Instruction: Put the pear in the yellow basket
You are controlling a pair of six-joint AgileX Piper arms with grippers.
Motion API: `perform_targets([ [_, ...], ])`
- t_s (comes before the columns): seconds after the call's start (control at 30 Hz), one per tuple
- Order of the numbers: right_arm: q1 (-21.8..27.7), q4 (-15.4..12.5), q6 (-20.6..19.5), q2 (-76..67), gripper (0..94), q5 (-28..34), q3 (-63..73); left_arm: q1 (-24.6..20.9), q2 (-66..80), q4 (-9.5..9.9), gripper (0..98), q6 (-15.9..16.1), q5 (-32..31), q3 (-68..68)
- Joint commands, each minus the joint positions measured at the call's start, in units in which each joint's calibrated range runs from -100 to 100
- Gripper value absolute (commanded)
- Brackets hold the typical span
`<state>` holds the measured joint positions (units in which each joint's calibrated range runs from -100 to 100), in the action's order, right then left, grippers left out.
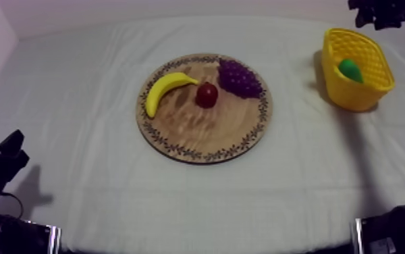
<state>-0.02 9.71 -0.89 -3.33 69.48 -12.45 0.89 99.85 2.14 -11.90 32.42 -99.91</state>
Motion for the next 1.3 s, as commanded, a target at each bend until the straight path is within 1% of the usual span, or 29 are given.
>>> perform_targets([
  [0.0, -0.6, 0.1, -0.6, -7.8, 26.7, -1.3, -2.8, 0.0, 0.0, 0.03, 0.1, 0.0, 0.0, 0.0],
  [0.07, -1.1, 0.1, -1.0, -12.0, 22.7, -2.0, -4.7, 0.0, 0.0, 0.03, 0.1, 0.0, 0.0, 0.0],
  [0.17, -1.7, -0.6, -0.4, -17.9, 17.8, -2.7, -7.3, 0.0, 0.0, 0.03, 0.1, 0.0, 0.0, 0.0],
  [0.33, -2.5, -1.4, 0.9, -27.1, 4.9, -4.9, -12.9, 0.0, 0.0, 0.03, 0.1, 0.0, 0.0, 0.0],
  [0.5, -3.6, -1.3, -0.1, -36.2, 1.2, -10.9, -21.5, 0.0, 0.0, 0.03, 0.1, 0.0, 0.0, 0.0],
  [0.67, -4.0, -4.4, 0.1, -46.5, 0.5, -16.2, -32.3, 0.0, 0.0, 0.03, 0.1, 0.0, 0.0, 0.0],
  [0.9, -4.0, -7.9, -3.9, -60.7, 0.4, -18.6, -46.9, 0.0, 0.0, 0.03, 0.1, 0.0, 0.0, 0.0],
  [0.97, -3.6, -9.4, -3.2, -64.6, 0.4, -19.0, -50.9, 0.0, 0.0, 0.03, 0.1, 0.0, 0.0, 0.0],
  [1.1, -2.5, -12.7, 0.1, -72.2, 0.4, -19.4, -58.7, 0.0, 0.0, 0.03, 0.1, 0.0, 0.0, 0.0],
  [1.27, -1.6, -15.7, 3.5, -81.2, 0.4, -19.5, -68.0, 0.0, 0.0, 0.03, 0.1, 0.0, 0.0, 0.0],
])
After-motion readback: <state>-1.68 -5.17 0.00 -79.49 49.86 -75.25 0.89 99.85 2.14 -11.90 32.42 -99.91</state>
